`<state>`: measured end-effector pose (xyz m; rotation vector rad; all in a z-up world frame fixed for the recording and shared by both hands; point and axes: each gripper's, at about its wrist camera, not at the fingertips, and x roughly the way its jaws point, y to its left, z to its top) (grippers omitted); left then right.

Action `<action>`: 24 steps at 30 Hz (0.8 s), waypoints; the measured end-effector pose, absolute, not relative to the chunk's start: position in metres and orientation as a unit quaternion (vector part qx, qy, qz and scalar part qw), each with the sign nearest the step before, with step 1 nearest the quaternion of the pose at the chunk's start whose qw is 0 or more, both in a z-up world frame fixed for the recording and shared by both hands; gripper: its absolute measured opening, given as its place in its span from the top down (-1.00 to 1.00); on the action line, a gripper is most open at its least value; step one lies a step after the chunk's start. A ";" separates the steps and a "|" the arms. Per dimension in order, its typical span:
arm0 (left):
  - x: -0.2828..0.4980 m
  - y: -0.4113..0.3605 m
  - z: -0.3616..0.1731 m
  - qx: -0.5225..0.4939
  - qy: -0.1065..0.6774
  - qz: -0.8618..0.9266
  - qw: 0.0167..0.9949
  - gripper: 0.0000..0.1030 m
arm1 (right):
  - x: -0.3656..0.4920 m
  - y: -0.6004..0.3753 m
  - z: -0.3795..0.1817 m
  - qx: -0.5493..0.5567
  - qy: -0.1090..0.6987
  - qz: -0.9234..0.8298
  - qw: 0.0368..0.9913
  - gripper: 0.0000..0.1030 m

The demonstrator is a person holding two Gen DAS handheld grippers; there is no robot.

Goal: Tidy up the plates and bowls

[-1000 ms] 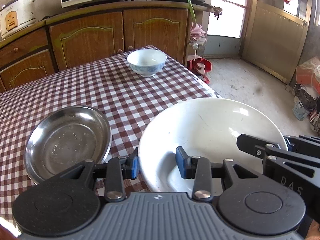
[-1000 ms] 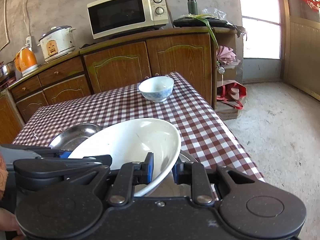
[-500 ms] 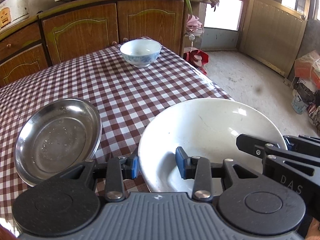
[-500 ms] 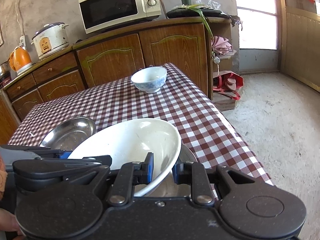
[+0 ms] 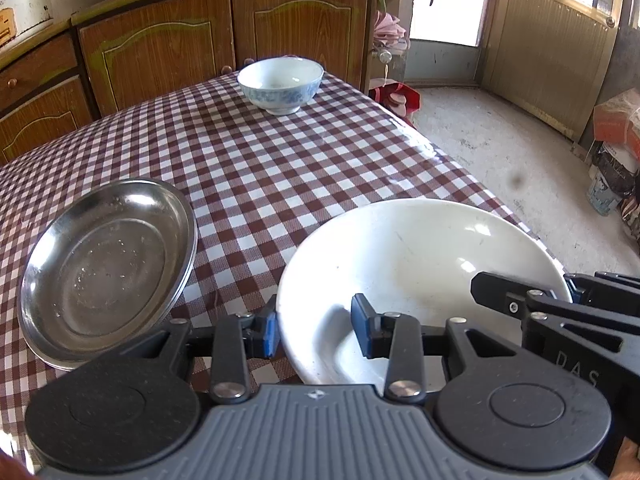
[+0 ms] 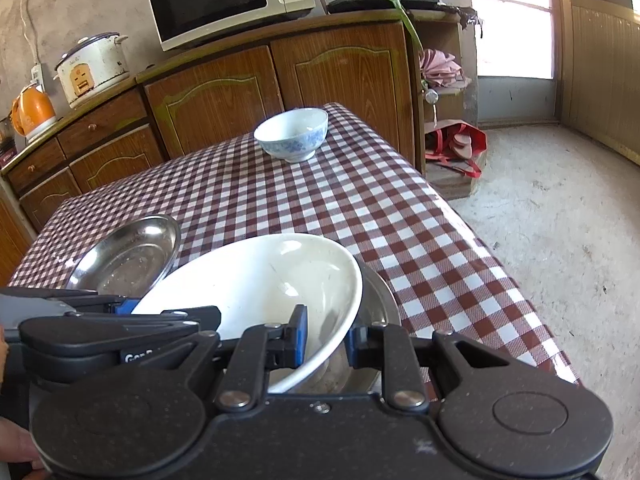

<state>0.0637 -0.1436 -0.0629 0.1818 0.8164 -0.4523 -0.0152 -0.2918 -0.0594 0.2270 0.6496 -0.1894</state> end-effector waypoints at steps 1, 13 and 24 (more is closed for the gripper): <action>0.063 -0.144 -0.063 0.090 0.391 -0.217 0.890 0.27 | -0.015 -0.292 -0.061 0.112 0.320 -0.093 0.936 0.51; 0.062 -0.145 -0.064 0.089 0.382 -0.236 0.889 0.37 | -0.007 -0.295 -0.074 0.106 0.339 -0.101 0.929 0.51; 0.068 -0.138 -0.060 0.063 0.386 -0.237 0.889 0.37 | -0.007 -0.295 -0.067 0.084 0.334 -0.111 0.932 0.36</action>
